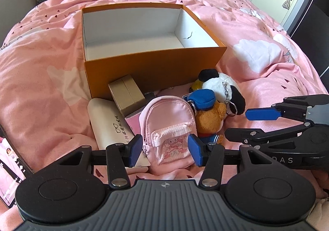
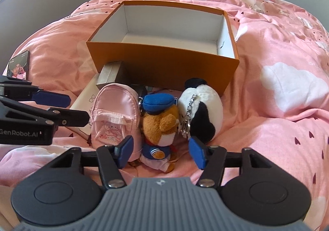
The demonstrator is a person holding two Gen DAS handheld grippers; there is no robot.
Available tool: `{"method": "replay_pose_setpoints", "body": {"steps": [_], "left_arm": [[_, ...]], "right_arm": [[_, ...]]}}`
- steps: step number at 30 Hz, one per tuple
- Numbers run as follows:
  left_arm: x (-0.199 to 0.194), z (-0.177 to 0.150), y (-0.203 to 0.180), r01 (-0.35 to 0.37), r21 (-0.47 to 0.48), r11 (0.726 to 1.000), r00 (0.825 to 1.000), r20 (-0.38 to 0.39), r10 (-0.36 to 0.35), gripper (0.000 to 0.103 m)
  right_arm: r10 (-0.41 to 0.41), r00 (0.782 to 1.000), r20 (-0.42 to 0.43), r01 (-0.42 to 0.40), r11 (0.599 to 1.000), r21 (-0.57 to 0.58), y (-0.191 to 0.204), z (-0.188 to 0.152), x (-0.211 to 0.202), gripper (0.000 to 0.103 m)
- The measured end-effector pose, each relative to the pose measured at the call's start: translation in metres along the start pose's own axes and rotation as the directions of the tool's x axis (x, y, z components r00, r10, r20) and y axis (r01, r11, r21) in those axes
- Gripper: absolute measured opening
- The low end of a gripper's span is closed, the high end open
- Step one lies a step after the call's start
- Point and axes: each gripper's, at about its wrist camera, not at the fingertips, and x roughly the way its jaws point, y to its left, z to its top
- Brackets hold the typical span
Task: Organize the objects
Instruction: 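Move both tools toward the items in front of the orange box, then grasp the white glasses case with the left tool while the right grasps the tan box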
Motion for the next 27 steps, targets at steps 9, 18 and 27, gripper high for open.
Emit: {"method": "replay_pose_setpoints", "body": {"steps": [9, 18, 27], "left_arm": [[0.034, 0.001, 0.014, 0.005, -0.039, 0.999, 0.997, -0.077, -0.008, 0.061], [0.056, 0.001, 0.022, 0.044, -0.083, 0.996, 0.991, -0.124, -0.054, 0.062], [0.061, 0.002, 0.025, 0.071, -0.102, 0.992, 0.988, -0.133, -0.084, 0.046]], "right_arm": [[0.134, 0.987, -0.087, -0.136, 0.991, -0.018, 0.006, 0.018, 0.033, 0.027], [0.179, 0.975, -0.129, -0.181, 0.984, 0.000, 0.005, 0.029, 0.055, 0.023], [0.190, 0.968, -0.166, -0.192, 0.981, 0.005, 0.005, 0.034, 0.066, 0.021]]}}
